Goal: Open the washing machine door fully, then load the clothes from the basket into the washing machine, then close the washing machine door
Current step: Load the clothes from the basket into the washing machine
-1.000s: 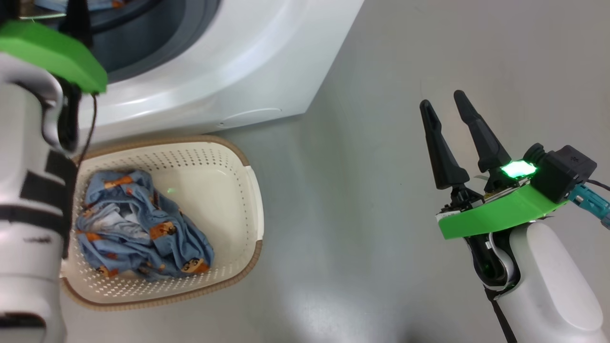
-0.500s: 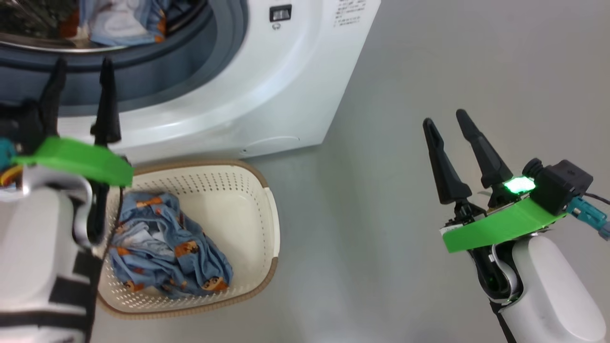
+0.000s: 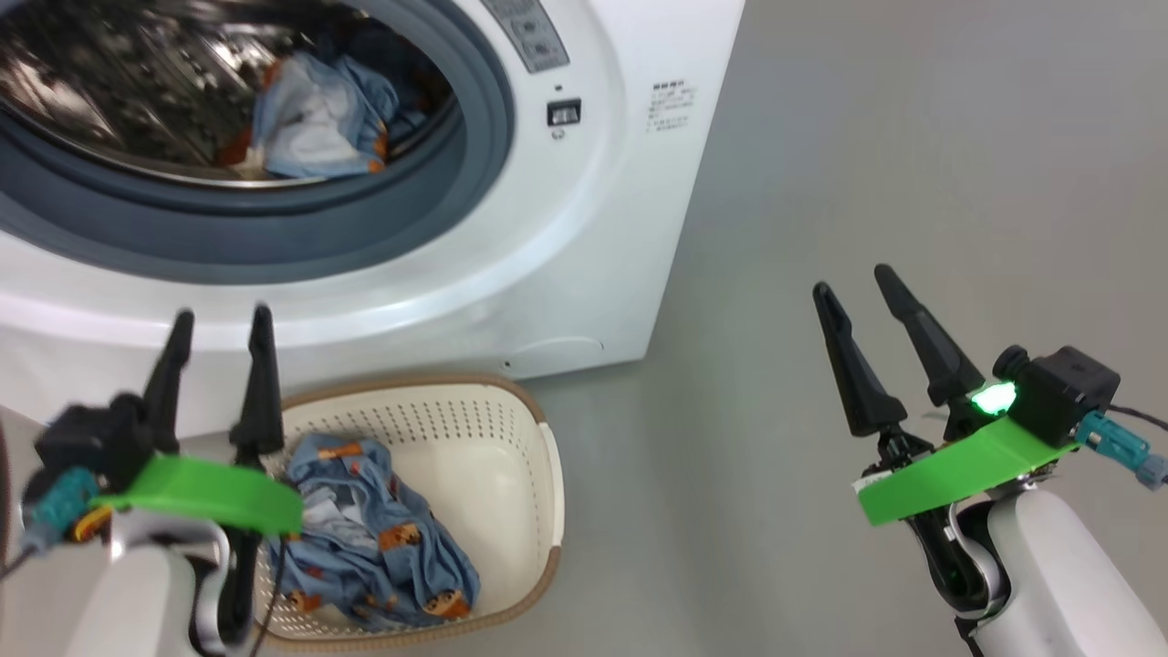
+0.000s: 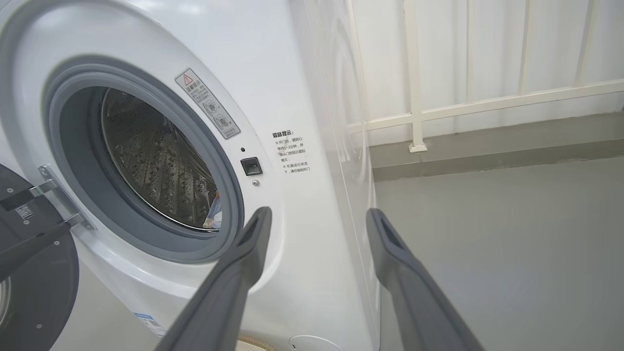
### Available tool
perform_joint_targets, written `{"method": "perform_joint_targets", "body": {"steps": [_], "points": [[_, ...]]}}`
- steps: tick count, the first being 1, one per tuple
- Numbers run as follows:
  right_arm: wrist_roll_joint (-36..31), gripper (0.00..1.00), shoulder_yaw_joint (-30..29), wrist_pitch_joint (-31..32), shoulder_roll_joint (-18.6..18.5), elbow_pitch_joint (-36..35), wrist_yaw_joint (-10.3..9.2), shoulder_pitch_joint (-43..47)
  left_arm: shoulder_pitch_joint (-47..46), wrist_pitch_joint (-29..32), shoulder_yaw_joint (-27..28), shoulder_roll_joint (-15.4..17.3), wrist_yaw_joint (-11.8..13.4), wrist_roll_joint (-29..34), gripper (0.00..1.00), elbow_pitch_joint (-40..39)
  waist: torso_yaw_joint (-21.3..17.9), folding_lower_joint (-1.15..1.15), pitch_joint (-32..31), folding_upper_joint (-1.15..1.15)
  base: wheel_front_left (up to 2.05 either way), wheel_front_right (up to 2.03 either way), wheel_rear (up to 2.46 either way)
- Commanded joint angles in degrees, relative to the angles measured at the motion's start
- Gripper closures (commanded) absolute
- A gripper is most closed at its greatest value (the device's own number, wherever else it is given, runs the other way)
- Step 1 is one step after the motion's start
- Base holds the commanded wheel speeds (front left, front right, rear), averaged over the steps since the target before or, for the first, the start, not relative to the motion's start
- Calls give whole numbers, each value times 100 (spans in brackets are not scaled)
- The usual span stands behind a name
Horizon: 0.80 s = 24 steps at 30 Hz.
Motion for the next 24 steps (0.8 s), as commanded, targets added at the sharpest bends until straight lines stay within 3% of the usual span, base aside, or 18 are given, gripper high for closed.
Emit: {"method": "perform_joint_targets", "body": {"steps": [1, 24], "points": [[55, 0, 115, -27, -33, -111, 9, 89, 18, -5, 185, 146, 26, -37, 0, -175, 130, 0, -269, 0, 0, 0, 0], [106, 0, 202, -27, -259, 11, 9, 846, 1557, -34, 139, -52, 158, 1, 0, -753, 621, 0, -1304, 0, 0, 0, 0]]}}
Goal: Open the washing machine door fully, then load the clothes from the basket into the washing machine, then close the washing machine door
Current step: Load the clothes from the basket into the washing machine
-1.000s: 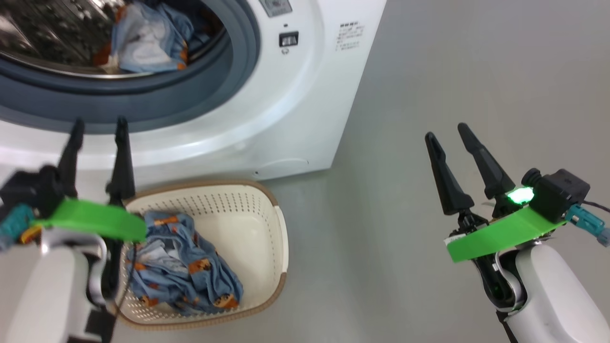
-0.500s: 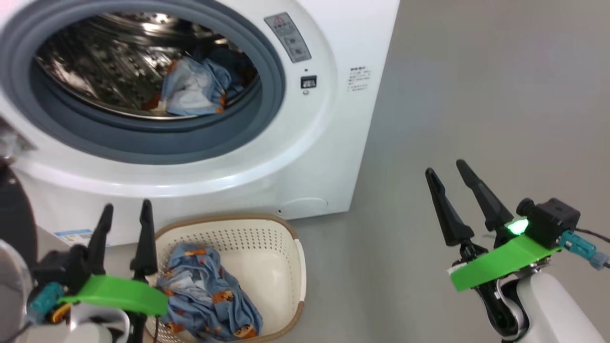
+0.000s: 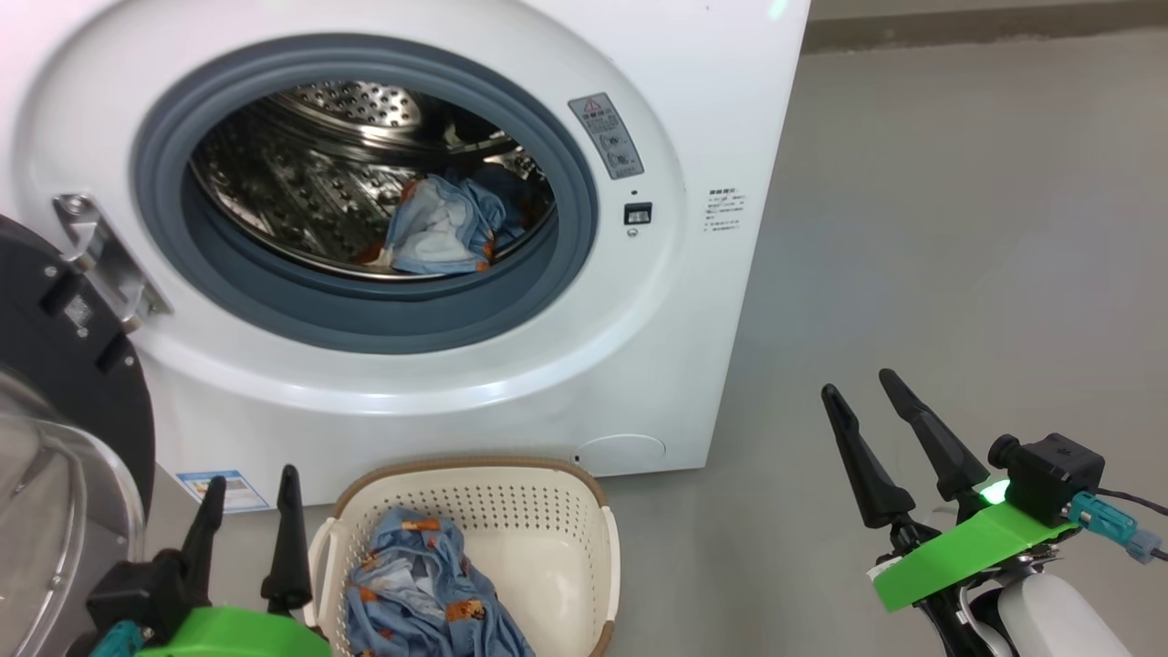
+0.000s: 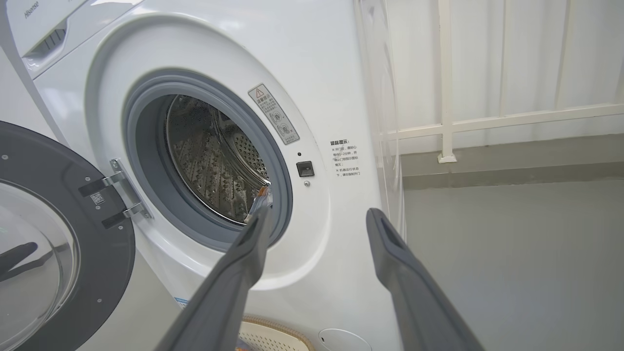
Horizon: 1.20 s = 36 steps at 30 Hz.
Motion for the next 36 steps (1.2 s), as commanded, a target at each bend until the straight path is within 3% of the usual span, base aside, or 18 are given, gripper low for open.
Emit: {"method": "perform_joint_targets", "body": {"steps": [1, 36], "points": [[26, 0, 101, -27, -79, -131, 9, 30, -17, -34, 187, 70, 67, 76, 0, -231, 57, 0, -99, 0, 0, 0, 0], [-48, 0, -96, -27, -26, -103, 9, 48, 62, -38, 353, -113, 29, 124, 0, -424, 122, 0, 42, 0, 0, 0, 0]]}}
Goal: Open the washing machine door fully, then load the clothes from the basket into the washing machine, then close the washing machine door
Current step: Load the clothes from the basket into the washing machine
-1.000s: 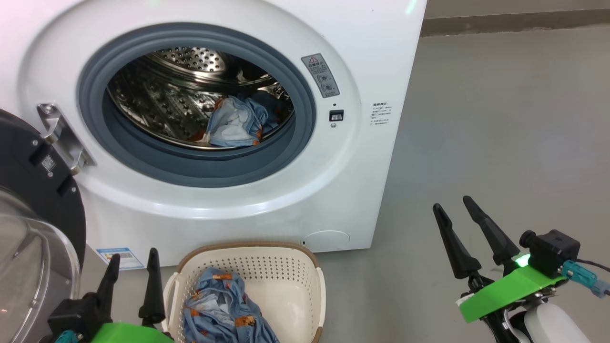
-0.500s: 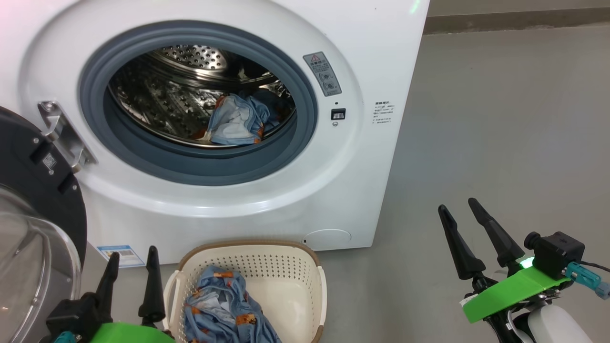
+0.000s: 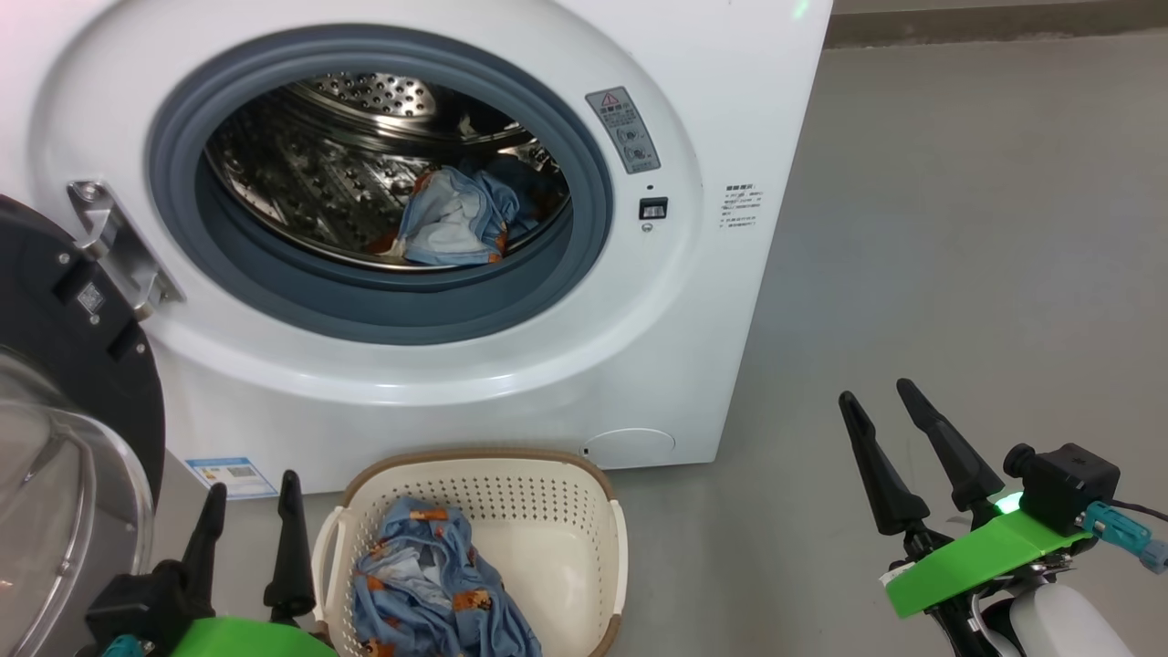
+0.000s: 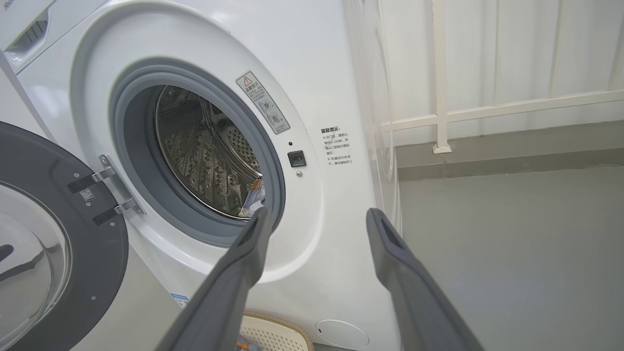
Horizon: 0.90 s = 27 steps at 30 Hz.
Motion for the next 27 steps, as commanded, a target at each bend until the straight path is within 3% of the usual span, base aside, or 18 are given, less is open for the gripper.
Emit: {"method": "perform_joint_targets", "body": {"steps": [1, 17, 27], "points": [[-46, 0, 97, -27, -20, -140, 9, -85, -193, -37, 214, 61, -7, 42, 0, -108, -14, 0, 24, 0, 0, 0, 0], [-48, 0, 196, -27, 127, -286, 9, -562, -732, -30, 240, 57, -123, -52, 0, 556, -342, 0, 951, 0, 0, 0, 0], [-82, 0, 141, -27, 220, -370, 9, -857, -1441, -34, 190, 130, -287, -1, 0, 1517, -523, 0, 1696, 0, 0, 0, 0]]}}
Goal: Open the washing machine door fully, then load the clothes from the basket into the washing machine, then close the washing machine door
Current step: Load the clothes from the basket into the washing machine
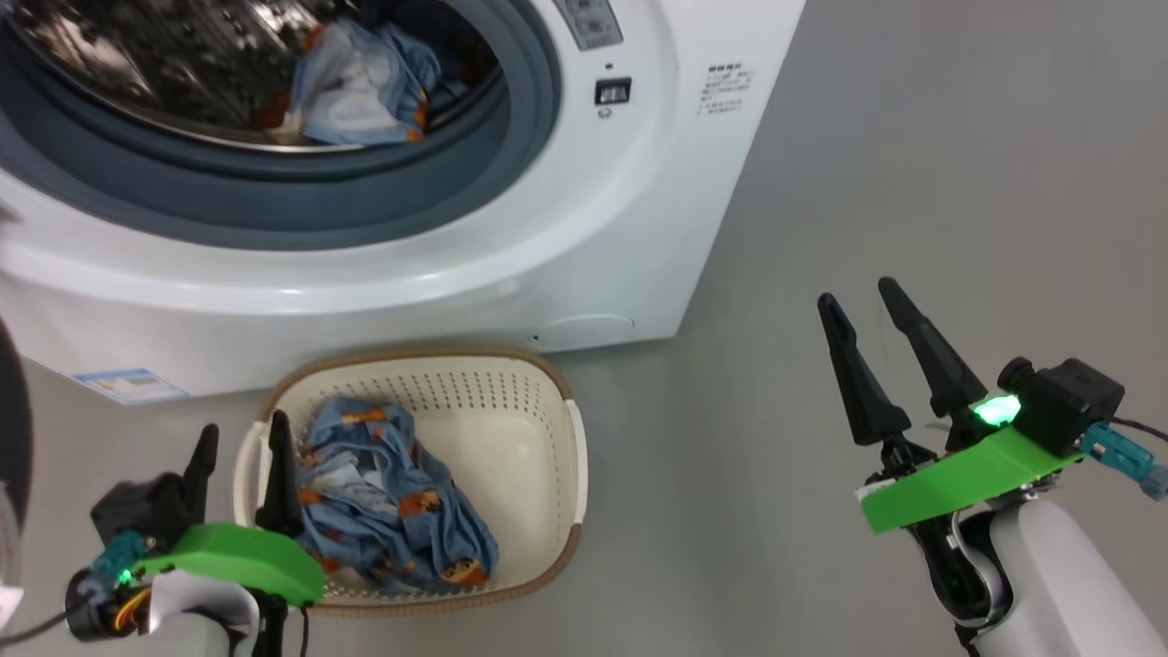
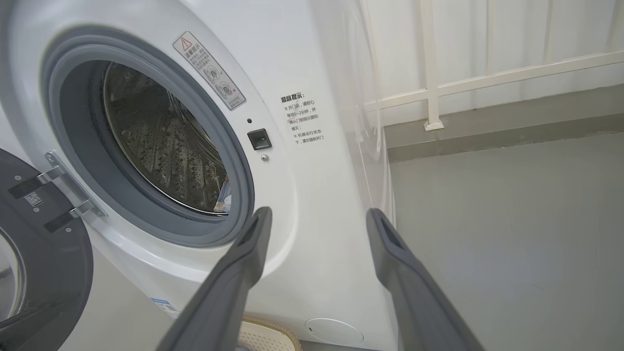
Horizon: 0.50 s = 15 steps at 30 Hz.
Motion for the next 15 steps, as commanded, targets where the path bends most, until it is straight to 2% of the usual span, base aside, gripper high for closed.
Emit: {"method": "perform_joint_targets", "body": {"steps": [1, 8, 15], "points": [[-77, 0, 98, -27, 18, -158, 9, -95, -165, -34, 173, 156, -36, 32, 0, -66, -152, 0, 347, 0, 0, 0, 0], [-111, 0, 38, -27, 81, -240, 9, -309, -740, -35, 135, 244, -188, 32, 0, 849, -265, 0, 875, 0, 0, 0, 0], [-138, 0, 26, -27, 115, -313, 9, -490, -1301, -31, -157, 372, -348, 219, 0, 1782, -316, 0, 1357, 0, 0, 0, 0]]}}
